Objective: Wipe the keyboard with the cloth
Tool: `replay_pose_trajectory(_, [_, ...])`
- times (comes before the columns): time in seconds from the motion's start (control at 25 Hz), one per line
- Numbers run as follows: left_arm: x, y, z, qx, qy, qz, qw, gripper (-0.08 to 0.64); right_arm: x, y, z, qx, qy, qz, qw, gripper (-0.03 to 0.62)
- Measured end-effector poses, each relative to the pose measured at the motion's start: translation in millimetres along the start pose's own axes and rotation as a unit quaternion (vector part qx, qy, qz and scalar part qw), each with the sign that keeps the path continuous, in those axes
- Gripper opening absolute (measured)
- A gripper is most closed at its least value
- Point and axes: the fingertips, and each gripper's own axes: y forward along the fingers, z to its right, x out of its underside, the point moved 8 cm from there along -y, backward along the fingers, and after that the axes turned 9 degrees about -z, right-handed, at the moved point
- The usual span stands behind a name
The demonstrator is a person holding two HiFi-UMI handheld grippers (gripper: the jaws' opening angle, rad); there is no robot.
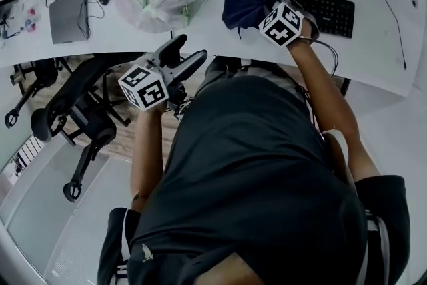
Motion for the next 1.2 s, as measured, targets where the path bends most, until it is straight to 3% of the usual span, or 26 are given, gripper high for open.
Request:
replay_pose_trajectory(0.08, [3, 0, -2, 0.002, -0.002, -0.004, 1.0000, 0.354, -17, 1, -22, 0.000, -0.048, 0.000, 0.999, 0.044])
replay_pose_trajectory(0.2, [3, 2, 1, 0.005, 0.000, -0.012, 0.9999, 0.354, -43, 3, -68, -0.053, -0.143, 0.033, 0.988, 0.044])
replay_pose_trajectory(0.24, [2, 3, 2, 0.006, 0.003, -0.014, 0.9999, 0.354, -42, 5, -68, -0.058, -0.140, 0.036, 0.988, 0.044])
replay_pose_trajectory(0.32, [1, 1, 2, 0.006, 0.009, -0.013, 0.9999, 0.354, -23, 3, -39, -0.038, -0.083, 0.025, 0.996, 0.044])
replay_pose_trajectory(0.44, [4, -4, 0, 0.005, 0.008, -0.009, 0.9999, 0.354, 31, -10, 22, 0.030, 0.019, -0.029, 0.999, 0.044])
replay_pose_trajectory(0.52, [9, -4, -2, 0.004, 0.002, -0.009, 1.0000, 0.354, 54, -19, 41, 0.061, 0.048, -0.056, 0.995, 0.044])
replay_pose_trajectory(0.6, [13, -2, -3, 0.006, -0.002, -0.011, 0.9999, 0.354, 40, -21, 24, 0.051, 0.026, -0.040, 0.998, 0.044])
replay_pose_trajectory(0.72, [14, 6, 2, 0.016, 0.003, -0.021, 0.9996, 0.354, -20, -13, -43, -0.011, -0.078, 0.004, 0.997, 0.044])
replay_pose_trajectory(0.8, [11, 9, 6, 0.020, 0.010, -0.024, 0.9995, 0.354, -41, -4, -67, -0.039, -0.115, 0.006, 0.993, 0.046])
replay_pose_trajectory(0.96, [10, 3, 5, 0.013, 0.013, -0.016, 0.9997, 0.354, -20, -9, -45, -0.087, -0.062, 0.015, 0.994, 0.048])
replay_pose_trajectory(1.0, [12, 1, 3, 0.011, 0.010, -0.015, 0.9998, 0.354, -9, -14, -36, -0.096, -0.047, 0.020, 0.994, 0.080])
replay_pose_trajectory(1.08, [15, -1, 0, 0.009, 0.003, -0.013, 0.9999, 0.354, 3, -28, -16, -0.093, -0.017, 0.044, 0.995, 0.189])
replay_pose_trajectory(1.2, [22, 1, -2, 0.012, -0.006, -0.014, 0.9998, 0.354, -11, -35, -5, -0.070, 0.001, 0.096, 0.993, 0.201])
